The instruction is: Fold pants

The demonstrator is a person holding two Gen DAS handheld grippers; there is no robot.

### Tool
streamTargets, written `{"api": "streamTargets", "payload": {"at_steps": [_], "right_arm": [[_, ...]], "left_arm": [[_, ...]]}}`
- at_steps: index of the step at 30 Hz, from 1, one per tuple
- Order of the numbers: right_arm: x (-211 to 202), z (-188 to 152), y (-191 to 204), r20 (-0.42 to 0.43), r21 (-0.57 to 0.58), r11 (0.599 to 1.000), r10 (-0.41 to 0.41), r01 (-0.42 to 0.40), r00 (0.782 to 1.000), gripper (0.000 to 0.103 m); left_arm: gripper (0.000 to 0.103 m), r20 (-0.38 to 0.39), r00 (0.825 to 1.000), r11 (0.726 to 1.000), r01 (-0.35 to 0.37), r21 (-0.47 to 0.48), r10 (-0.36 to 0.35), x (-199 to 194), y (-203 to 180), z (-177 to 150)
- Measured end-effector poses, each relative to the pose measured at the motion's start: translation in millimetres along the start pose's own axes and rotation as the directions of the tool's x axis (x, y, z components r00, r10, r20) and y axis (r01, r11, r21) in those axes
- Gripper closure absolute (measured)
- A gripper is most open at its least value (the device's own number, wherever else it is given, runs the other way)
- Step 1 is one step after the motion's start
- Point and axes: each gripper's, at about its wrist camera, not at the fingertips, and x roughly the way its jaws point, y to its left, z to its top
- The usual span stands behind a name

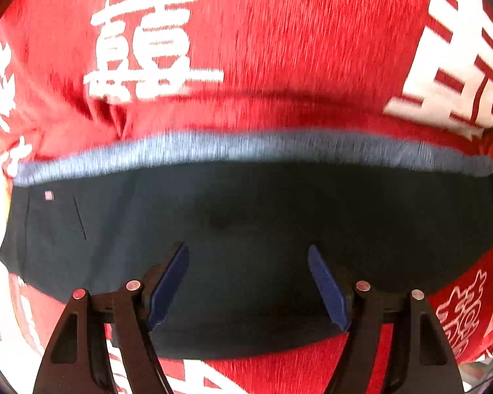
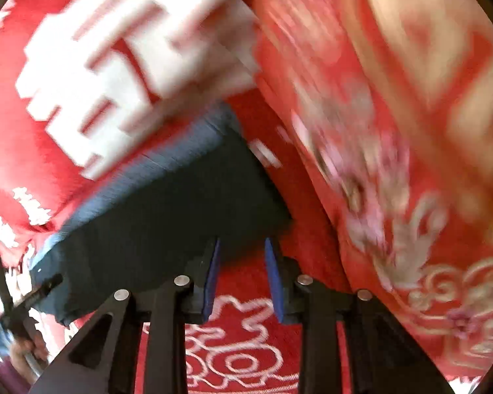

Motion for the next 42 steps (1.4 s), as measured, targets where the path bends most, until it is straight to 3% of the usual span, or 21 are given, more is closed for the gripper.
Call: {"api": "streamTargets", "payload": {"at_steps": [3, 8, 10, 12, 13, 17, 20, 23, 25, 28, 32, 36, 38, 42], "right_arm": [[10.6, 29.0, 26.2, 0.013, -0.128, 0.992, 0.013, -0.011, 1.0, 0.072], [70.1, 71.4, 38.4, -0.026, -0.179, 0.983, -0.037, 0.032, 0.999, 0.072], [95.4, 78.5, 27.9, -0.079, -0.187, 0.981, -0.067, 0.051, 0.995, 0.082], [95.9, 85.8, 19.1, -0.045, -0.197, 0.979, -0.071, 0.061, 0.996, 0.099], [93.9, 88.7, 15.8, -0.036, -0.198, 0.978, -0.082, 0.073, 0.996, 0.1], [86.8, 94.6, 6.4, -0.047, -0.126, 0.989, -0.077, 0.071, 0.996, 0.099], [68.3, 88.1, 5.0, -0.063, -0.051, 0.997, -0.056, 0.052, 0.996, 0.086], [49.8, 62.9, 13.9, -0.111, -0.011, 0.997, 0.072, -0.074, 0.991, 0.078], [41.0, 36.2, 33.5, -0.164, -0.018, 0.986, 0.161, -0.166, 0.973, 0.074], [42.0, -2.8, 67.2, -0.242, -0.005, 0.954, 0.291, -0.301, 0.926, 0.065], [56.1, -73.8, 138.1, -0.346, 0.056, 0.876, 0.468, -0.48, 0.813, 0.062], [94.7, -141.7, 218.9, -0.403, 0.134, 0.811, 0.57, -0.57, 0.716, 0.062], [122.5, -168.9, 254.0, -0.41, 0.16, 0.795, 0.592, -0.585, 0.693, 0.062], [146.0, -198.9, 281.8, -0.4, 0.179, 0.805, 0.584, -0.565, 0.706, 0.062]], "left_arm": [[0.027, 0.02, 1.0, 1.0, -0.016, 0.009, 0.016, 11.3, -8.1, 26.7], [0.027, 0.018, 0.997, 0.996, -0.068, -0.052, 0.069, 47.7, -14.0, 58.4], [0.027, 0.01, 0.998, 0.995, -0.065, -0.07, 0.066, 60.1, -9.5, 57.4], [0.02, 0.033, 0.997, 0.996, -0.065, -0.063, 0.068, 59.3, -6.0, 54.0], [0.02, 0.033, 0.997, 0.996, -0.068, -0.054, 0.07, 58.5, -4.3, 52.6], [0.02, 0.002, 0.997, 0.995, -0.079, -0.06, 0.079, 50.2, 15.9, 50.9], [0.02, -0.018, 0.996, 0.994, -0.09, -0.054, 0.089, 32.4, 37.9, 34.7], [0.02, -0.043, 0.995, 0.993, -0.096, -0.064, 0.093, 18.0, 68.0, 11.7], [0.02, -0.069, 0.993, 0.991, -0.1, -0.087, 0.094, 11.7, 92.4, -6.8], [0.02, -0.098, 0.989, 0.987, -0.117, -0.108, 0.107, 7.3, 128.4, -31.5], [0.02, -0.089, 0.989, 0.985, -0.128, -0.119, 0.117, 4.5, 176.6, -42.8], [0.02, -0.064, 0.988, 0.981, -0.146, -0.124, 0.139, 5.1, 233.5, -41.2], [0.02, -0.025, 0.986, 0.98, -0.169, -0.105, 0.168, 9.7, 263.8, -31.4], [0.02, -0.022, 0.975, 0.972, -0.222, -0.08, 0.221, 37.2, 310.5, -26.4]]}}
